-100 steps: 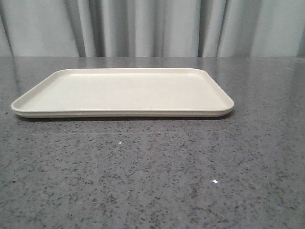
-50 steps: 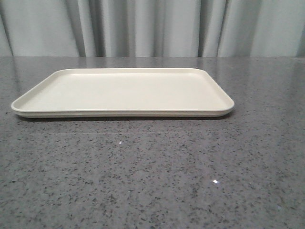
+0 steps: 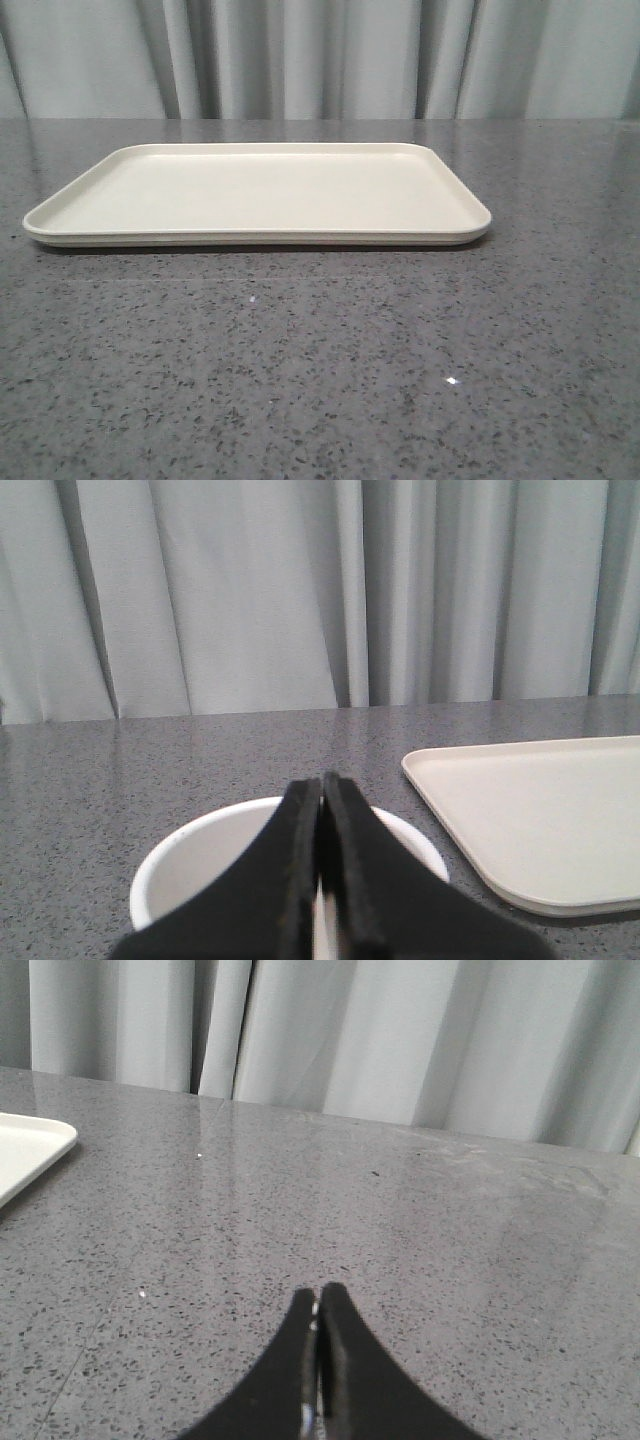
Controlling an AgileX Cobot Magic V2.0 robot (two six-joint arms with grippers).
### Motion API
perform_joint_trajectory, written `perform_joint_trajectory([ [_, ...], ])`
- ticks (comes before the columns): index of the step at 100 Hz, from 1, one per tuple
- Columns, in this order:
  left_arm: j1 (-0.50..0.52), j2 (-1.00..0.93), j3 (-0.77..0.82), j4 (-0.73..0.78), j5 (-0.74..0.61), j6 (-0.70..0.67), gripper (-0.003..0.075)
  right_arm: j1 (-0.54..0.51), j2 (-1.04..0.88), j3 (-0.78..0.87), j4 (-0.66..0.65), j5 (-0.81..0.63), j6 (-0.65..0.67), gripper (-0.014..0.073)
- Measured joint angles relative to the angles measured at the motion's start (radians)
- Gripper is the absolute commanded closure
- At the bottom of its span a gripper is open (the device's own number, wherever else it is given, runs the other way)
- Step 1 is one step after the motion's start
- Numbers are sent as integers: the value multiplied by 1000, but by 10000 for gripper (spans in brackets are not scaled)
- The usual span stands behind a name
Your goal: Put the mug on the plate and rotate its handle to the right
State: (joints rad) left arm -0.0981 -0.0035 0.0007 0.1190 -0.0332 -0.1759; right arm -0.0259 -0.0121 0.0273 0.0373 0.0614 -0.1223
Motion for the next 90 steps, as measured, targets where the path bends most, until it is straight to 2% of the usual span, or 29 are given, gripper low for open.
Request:
perform_joint_trajectory([
  [35, 0, 0, 0, -29, -63, -4, 741, 0, 0, 0, 2, -61, 0, 703],
  [65, 0, 0, -2, -48, -161, -6, 741, 0, 0, 0, 124, -144, 4, 703],
  [90, 0, 0, -50, -48, -164, -6, 741, 0, 0, -53, 135, -133, 4, 703],
])
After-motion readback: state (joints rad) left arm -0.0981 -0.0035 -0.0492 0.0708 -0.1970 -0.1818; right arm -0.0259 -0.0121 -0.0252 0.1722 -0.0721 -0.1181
